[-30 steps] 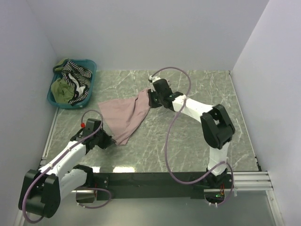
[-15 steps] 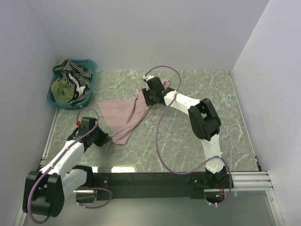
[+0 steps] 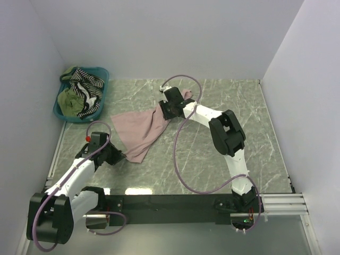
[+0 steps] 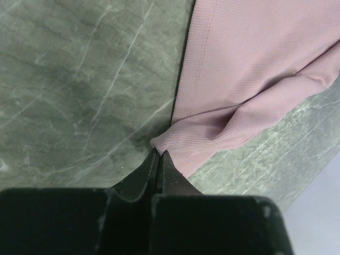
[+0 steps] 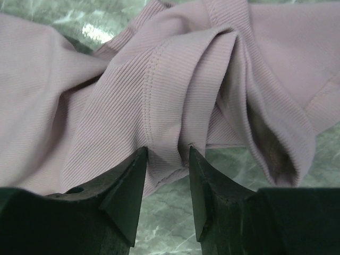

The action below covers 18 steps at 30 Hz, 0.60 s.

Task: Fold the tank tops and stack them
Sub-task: Flatten the tank top out

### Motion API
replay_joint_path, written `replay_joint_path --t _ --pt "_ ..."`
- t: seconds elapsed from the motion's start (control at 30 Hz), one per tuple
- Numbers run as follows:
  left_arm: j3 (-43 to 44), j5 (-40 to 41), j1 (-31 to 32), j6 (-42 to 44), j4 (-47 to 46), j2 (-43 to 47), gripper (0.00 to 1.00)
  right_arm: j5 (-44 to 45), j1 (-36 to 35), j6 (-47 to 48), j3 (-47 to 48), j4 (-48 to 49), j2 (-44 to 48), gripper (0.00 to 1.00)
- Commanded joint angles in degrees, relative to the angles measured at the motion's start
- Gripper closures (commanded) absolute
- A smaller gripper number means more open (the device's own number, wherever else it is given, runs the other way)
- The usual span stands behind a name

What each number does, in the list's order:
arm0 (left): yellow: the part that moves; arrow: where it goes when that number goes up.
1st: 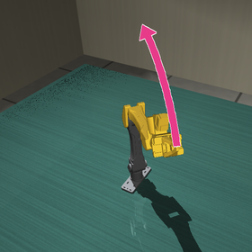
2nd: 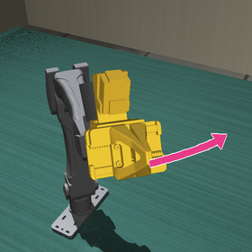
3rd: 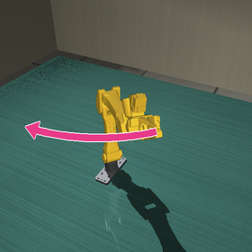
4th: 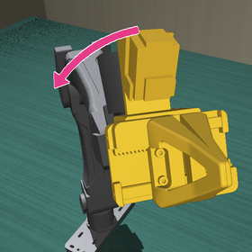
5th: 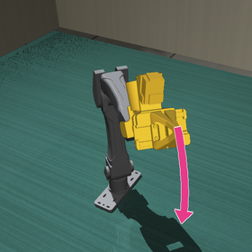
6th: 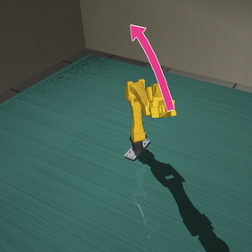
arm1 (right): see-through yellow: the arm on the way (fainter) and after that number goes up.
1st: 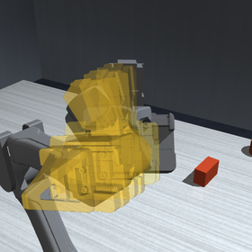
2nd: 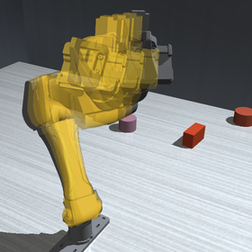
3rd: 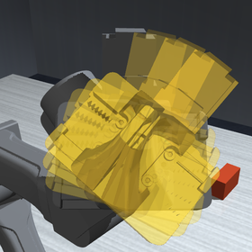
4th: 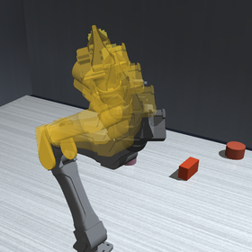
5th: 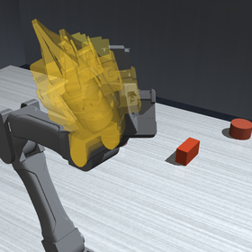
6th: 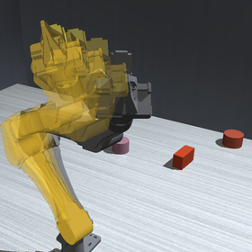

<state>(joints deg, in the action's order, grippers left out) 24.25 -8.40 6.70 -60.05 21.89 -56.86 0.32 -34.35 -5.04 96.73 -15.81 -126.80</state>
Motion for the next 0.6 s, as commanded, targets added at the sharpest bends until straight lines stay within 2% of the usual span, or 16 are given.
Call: replay_joint_path --t 0.0,0.07,0.17,0.2,0.27,0.57 --pt "2.3 -0.9 -0.4 1.3 -1.1 0.3 0.99 -2.2 0.4 -0.3 -1.4 1.3 1.5 0.55" --pt "2.4 -0.9 -0.5 1.5 -1.0 0.3 0.99 -2.7 0.5 -0.5 -2.0 1.3 1.6 0.56" --pt "2.5 -1.2 -0.5 1.9 -1.3 0.1 0.99 -3.8 0.9 -1.6 -4.1 2.6 2.9 0.64" --pt "2.6 -1.5 -0.6 2.0 -1.5 0.0 0.99 -4.3 1.1 -2.2 -4.6 2.8 3.7 0.82" --pt "2.7 -2.1 -0.6 2.4 -1.9 -0.4 0.99 -4.0 1.5 -2.5 -5.0 2.3 4.3 1.0" --pt "3.7 -7.7 -0.6 6.4 -7.9 -6.2 0.99 4.2 2.4 -5.9 -4.6 -9.6 15.0 1.0"
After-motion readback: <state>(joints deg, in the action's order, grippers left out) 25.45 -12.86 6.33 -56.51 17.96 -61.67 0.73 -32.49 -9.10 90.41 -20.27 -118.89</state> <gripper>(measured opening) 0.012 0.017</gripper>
